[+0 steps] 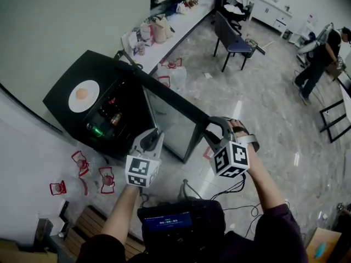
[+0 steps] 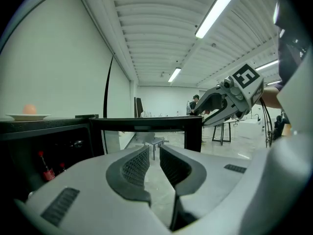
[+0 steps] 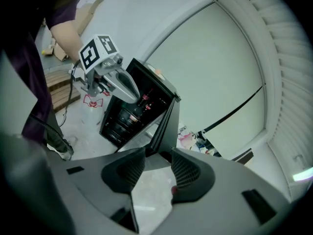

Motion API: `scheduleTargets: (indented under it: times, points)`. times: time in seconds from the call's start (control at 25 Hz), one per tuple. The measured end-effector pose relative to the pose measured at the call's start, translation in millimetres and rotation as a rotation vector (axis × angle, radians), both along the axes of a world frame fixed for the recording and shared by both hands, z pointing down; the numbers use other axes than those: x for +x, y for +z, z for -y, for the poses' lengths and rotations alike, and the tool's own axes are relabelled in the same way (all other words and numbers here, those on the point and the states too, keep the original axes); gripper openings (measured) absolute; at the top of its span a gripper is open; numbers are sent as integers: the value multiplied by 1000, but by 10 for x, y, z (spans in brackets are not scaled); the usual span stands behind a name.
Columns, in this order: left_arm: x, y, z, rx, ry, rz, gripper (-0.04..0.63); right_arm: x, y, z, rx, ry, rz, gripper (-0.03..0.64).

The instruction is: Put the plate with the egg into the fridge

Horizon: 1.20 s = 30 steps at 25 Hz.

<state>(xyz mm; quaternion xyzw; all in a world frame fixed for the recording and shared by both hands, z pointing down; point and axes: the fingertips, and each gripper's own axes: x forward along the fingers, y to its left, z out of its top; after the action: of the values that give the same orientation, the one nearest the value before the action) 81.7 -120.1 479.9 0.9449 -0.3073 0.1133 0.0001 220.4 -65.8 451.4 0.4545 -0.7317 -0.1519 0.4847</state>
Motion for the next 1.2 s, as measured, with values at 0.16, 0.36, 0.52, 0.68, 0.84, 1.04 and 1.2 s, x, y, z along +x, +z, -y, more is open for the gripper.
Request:
scheduleTargets:
  times: [0.16,0.36,0.52,0.68,0.84,1.04,1.2]
  points:
    - [106,12,50,-13,-4,3,41,394,26,160,22,75,-11,173]
    - [209,14,59,-7,-3,12,41,871,51,284,58,208,53,169]
    - [229,13,101,-7,-9,15,41,963,65,212,83,249,165,169]
    - [253,12,108,-13,-14,26,41,896,116,213,89,234,223,167]
    - [219,-36,115,-8,-26,27,41,724,76,269,110,193,270,160]
    - [76,-180,152,1,-75,-3,41,236,-40,443,100,115,482,158]
    - [-123,-327,206,17,-120,-21,41,-329,-158,632,87,39,657,155]
